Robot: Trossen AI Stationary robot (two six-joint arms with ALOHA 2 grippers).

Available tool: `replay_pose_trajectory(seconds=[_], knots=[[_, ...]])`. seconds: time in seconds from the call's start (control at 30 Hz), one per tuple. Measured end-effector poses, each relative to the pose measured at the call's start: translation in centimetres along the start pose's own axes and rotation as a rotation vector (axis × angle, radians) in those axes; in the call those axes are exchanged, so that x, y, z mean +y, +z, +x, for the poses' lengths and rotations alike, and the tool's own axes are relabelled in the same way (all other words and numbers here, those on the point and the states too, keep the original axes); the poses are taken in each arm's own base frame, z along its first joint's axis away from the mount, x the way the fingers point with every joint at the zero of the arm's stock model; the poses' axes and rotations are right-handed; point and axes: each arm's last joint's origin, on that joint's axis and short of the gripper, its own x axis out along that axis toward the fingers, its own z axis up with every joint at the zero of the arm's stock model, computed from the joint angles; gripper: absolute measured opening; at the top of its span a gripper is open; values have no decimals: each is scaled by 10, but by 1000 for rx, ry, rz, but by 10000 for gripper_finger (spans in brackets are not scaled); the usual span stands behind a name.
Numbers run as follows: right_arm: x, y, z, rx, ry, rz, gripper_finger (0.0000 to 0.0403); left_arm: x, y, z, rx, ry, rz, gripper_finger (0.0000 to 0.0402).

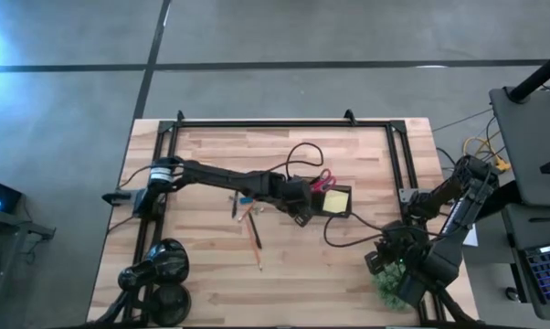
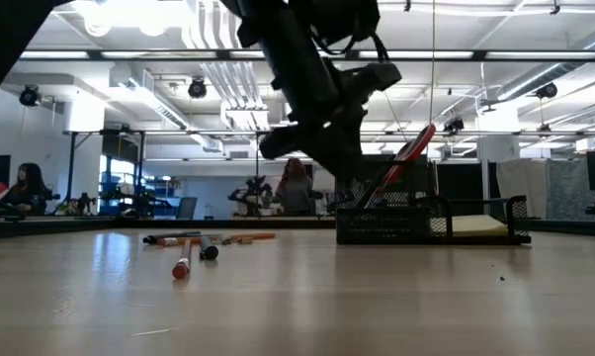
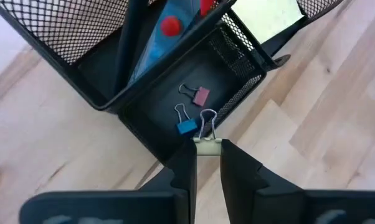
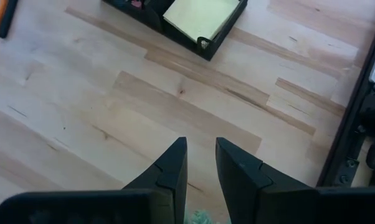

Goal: Pick and place office supplies into organizer
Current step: Put the bottom yellow binder clip into the desk organizer, then put the left blue binder clip into the desk organizer

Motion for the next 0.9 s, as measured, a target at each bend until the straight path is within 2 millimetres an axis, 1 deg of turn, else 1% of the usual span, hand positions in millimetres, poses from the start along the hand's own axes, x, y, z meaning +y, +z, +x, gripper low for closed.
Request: replay_pose_trajectory(seconds=[0.1, 0.2, 0.37, 0.5, 0.57, 0.63, 0.73, 0.77, 0.83, 0.9], knots=[[-1, 0, 0, -4, -6, -4, 77, 10, -2, 11, 19, 12, -13, 31], [-2, 1, 0, -10, -15, -7, 77, 12, 0, 20, 21, 5, -25, 52], [-2, 1, 0, -11, -18, -1, 77, 11, 2, 22, -21, 5, -49, 123], [-2, 1, 0, -7, -18, 6, 77, 10, 4, 19, -10, -5, -32, 179], [-2, 1, 0, -7, -18, 6, 77, 8, 5, 12, 30, -54, 8, 199], [-2, 1, 0, -7, -18, 6, 77, 4, 1, 3, 78, -78, 48, 212], [-2, 1, 0, -7, -18, 6, 77, -1, -19, -16, 171, -31, 158, 217], [-2, 1, 0, -6, -18, 5, 77, -3, -26, -24, 186, 8, 182, 217], [-2, 1, 0, -7, -19, 0, 77, 1, -41, -39, 227, 153, 229, 212], [-2, 1, 0, -8, -21, -8, 77, 6, -49, -48, 231, 272, 256, 203]])
